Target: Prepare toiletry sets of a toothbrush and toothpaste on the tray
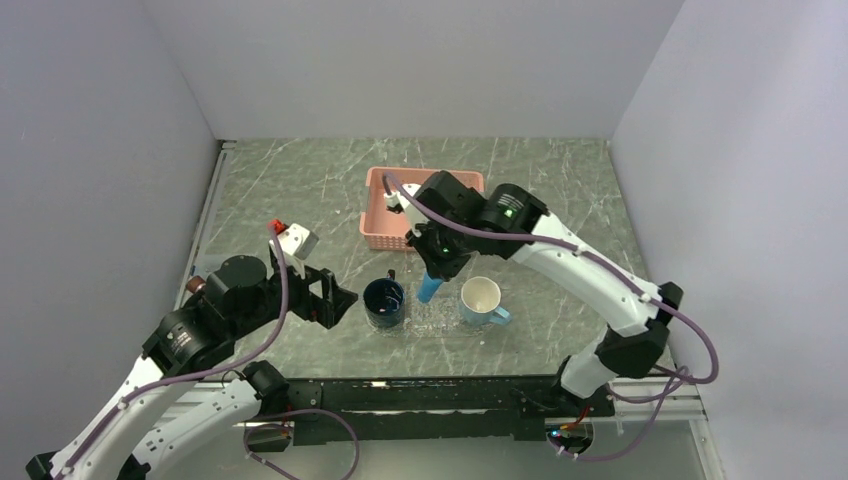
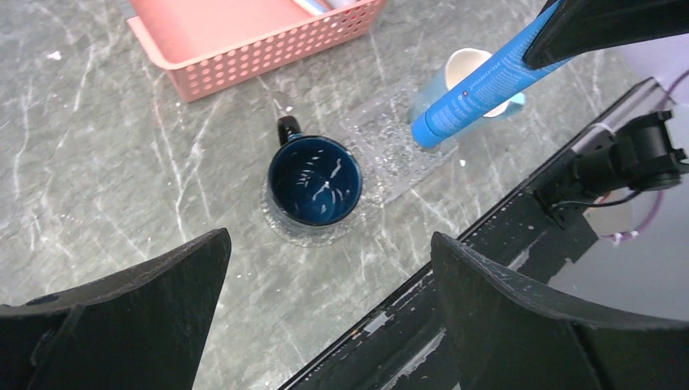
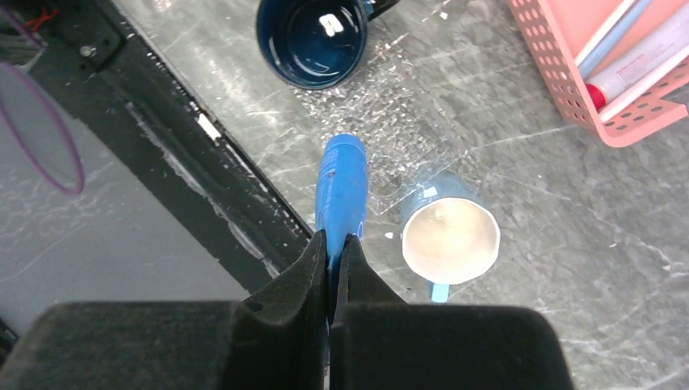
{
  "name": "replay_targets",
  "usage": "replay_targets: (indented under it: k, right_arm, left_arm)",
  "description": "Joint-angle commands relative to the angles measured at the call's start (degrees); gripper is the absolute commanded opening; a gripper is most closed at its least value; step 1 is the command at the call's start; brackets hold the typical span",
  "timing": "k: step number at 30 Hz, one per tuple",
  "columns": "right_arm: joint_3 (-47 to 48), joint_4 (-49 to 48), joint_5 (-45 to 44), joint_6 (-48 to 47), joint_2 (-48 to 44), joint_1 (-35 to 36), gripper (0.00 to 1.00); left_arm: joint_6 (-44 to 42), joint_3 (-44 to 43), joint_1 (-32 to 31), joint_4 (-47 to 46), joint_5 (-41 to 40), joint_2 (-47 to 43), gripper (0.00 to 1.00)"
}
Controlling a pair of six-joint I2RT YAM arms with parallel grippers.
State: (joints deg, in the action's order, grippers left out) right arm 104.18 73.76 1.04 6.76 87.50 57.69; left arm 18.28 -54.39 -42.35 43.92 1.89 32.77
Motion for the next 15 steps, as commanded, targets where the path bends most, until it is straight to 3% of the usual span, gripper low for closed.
replay_targets:
  k: [1, 15]
  right_arm:
    - [4.95, 1.73, -6.13, 2.68, 2.99, 0.15, 0.0]
    - [9.16, 3.0, -11.09, 6.12, 11.36, 0.14, 0.0]
  left_arm:
    - [-0.76, 2.03, 0.19, -1.96, -5.16, -1.29, 0.99]
    - [-1.06, 8.72, 0.24, -4.63, -8.33, -5.14, 1.0]
